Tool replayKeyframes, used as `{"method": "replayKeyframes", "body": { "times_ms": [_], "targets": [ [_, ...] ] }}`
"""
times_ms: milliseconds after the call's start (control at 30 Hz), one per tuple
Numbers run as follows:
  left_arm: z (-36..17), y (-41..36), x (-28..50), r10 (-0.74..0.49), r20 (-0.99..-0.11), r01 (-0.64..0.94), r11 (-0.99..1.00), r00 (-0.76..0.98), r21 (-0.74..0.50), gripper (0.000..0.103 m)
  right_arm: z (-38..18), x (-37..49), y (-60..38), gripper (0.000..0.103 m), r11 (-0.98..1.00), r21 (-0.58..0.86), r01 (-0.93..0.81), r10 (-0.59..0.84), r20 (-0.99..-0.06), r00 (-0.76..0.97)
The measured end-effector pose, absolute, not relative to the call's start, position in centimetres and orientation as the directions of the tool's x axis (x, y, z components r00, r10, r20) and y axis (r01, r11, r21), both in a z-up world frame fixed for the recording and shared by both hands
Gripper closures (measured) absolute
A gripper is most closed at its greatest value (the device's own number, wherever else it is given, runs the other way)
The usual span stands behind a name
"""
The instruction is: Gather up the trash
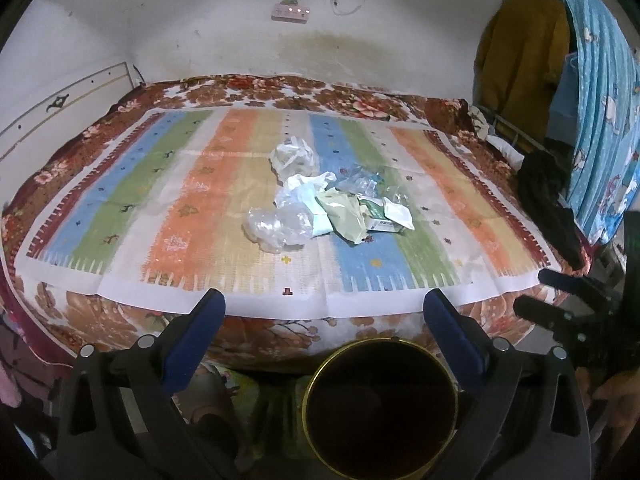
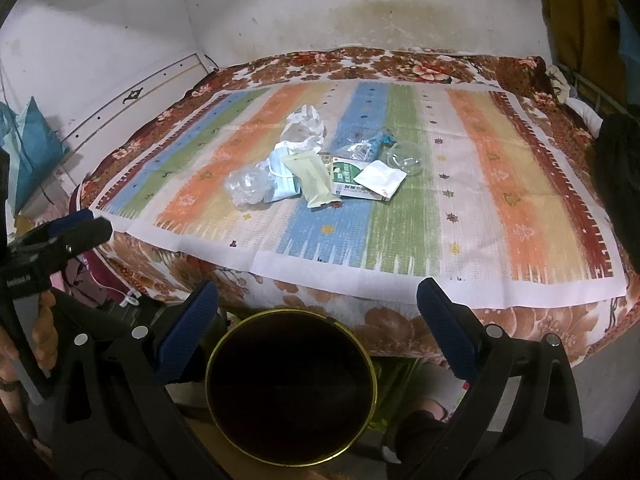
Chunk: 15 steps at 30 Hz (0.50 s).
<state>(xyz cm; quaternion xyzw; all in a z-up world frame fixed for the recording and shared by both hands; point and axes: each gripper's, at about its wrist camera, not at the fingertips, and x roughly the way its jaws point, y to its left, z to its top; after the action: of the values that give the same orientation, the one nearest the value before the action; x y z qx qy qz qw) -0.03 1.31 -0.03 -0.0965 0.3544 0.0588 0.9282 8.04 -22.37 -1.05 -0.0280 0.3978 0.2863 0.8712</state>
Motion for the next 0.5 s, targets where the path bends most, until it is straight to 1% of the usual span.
{"method": "replayKeyframes", "body": {
  "times_ms": [167, 333, 500],
  "targets": [
    [0.3, 0.9, 0.4, 0.092, -0.642, -0.197, 0.976, 0.761, -0.093, 0.006, -0.9, 9.1, -22.5, 0.009, 0.841, 0.191, -0.506, 0.476, -0.706, 0.524],
    [-0.1, 1.2, 1.9, 0.136, -0.673, -0.229, 0.972, 0.727, -0.051, 0.006, -0.2, 10.9, -22.6, 0.009, 0.853, 0.180, -0.489, 0.457, -0.710, 0.536],
    [0.2, 1.8, 3.0, 0.149, -0.676, -0.236, 0.971, 0.722, -0.039, 0.006, -0.3, 13.2, -22.3, 0.009, 0.864, 0.197, -0.463, 0.440, -0.742, 0.506]
  ]
}}
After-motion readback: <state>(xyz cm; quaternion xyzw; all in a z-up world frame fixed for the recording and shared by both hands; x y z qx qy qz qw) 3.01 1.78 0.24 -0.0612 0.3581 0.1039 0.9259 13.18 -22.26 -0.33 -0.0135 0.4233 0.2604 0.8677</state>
